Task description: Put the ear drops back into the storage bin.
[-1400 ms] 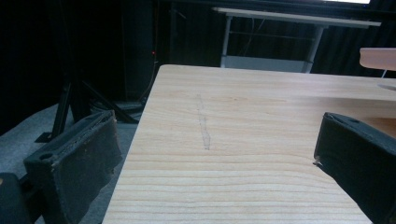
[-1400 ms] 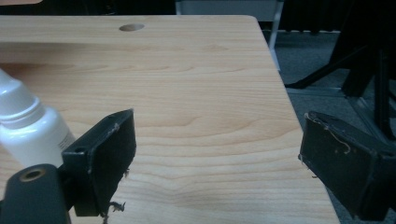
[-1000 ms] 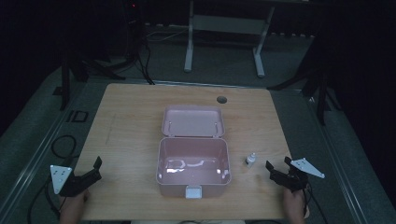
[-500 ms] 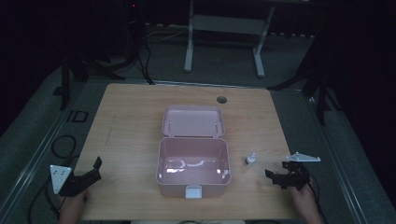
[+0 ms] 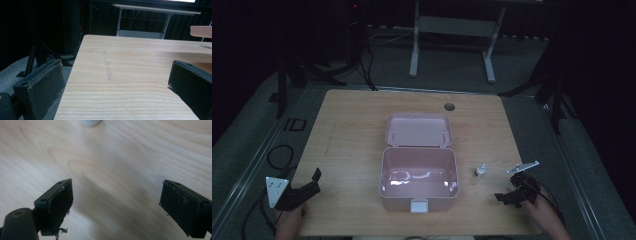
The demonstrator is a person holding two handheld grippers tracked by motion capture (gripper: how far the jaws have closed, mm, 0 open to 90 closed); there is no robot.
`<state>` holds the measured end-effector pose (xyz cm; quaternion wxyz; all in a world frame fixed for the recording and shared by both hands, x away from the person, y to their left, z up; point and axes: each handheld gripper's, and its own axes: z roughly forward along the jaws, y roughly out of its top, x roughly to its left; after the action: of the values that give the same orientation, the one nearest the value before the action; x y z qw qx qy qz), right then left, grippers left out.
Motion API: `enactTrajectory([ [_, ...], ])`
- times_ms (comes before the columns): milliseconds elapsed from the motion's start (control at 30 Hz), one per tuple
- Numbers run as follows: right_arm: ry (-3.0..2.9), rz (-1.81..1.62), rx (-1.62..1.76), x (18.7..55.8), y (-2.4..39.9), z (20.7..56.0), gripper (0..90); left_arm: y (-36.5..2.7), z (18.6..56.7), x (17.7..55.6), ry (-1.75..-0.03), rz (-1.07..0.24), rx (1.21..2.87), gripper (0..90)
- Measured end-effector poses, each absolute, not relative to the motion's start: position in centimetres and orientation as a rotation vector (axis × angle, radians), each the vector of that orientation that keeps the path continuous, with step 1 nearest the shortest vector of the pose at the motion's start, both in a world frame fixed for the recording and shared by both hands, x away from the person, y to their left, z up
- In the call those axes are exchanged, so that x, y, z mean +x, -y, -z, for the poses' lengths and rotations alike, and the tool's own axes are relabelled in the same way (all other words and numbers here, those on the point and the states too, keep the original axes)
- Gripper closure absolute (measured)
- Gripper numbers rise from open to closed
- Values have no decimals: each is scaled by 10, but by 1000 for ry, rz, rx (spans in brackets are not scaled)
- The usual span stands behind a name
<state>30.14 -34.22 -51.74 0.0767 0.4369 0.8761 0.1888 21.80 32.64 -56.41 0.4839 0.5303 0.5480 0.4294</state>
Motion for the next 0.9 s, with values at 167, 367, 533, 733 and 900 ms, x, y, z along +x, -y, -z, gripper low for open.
enactTrajectory([
  [167,-2743,-437,1282,304,338,513,111,-326,564,218,-1335,-1046,1290,4],
  [367,-2818,-285,1241,308,332,506,111,-326,564,218,-1334,-1045,1293,4],
  [533,-2919,-78,1178,314,322,499,112,-326,564,218,-1335,-1043,1289,4],
  [733,-3020,101,1165,320,310,497,111,-326,564,218,-1333,-1045,1293,4],
  [900,-3037,122,1159,330,303,496,111,-326,564,218,-1332,-1045,1292,4],
])
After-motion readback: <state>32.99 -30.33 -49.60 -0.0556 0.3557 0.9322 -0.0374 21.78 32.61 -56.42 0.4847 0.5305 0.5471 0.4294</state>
